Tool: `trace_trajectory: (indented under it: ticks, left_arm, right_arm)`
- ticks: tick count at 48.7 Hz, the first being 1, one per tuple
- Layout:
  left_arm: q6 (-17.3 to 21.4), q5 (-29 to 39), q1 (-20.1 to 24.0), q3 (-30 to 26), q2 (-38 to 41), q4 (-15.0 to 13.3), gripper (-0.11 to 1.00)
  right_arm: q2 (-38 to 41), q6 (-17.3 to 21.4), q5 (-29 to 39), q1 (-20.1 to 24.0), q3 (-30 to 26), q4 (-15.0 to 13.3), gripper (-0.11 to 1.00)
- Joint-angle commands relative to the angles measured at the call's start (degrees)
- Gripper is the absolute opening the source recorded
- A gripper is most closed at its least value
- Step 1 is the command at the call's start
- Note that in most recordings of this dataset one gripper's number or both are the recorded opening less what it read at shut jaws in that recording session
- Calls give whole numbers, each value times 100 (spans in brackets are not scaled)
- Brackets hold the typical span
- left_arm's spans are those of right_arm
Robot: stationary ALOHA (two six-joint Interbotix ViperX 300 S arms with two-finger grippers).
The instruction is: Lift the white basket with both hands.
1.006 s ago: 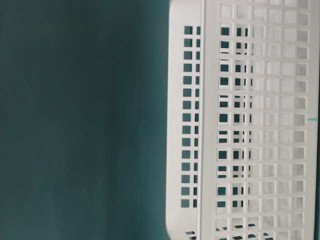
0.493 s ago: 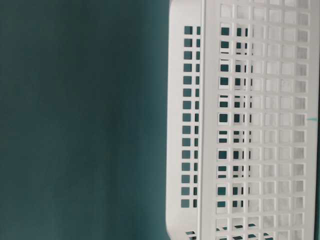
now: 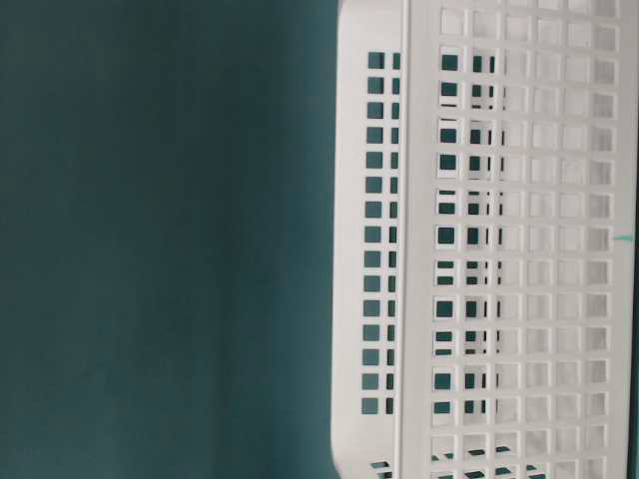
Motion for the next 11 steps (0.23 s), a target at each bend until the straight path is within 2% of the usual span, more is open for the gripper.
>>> trace_trajectory:
  ticks: [1,11]
  left_arm:
    - [-18,-53,-9,-62,88,18,82]
    - [-26,-53,-26,-35,114,18,82]
  right_arm:
    - [9,9,-53,9,0,-9,90]
    - [-308,9,-18,-97,220,-9,90]
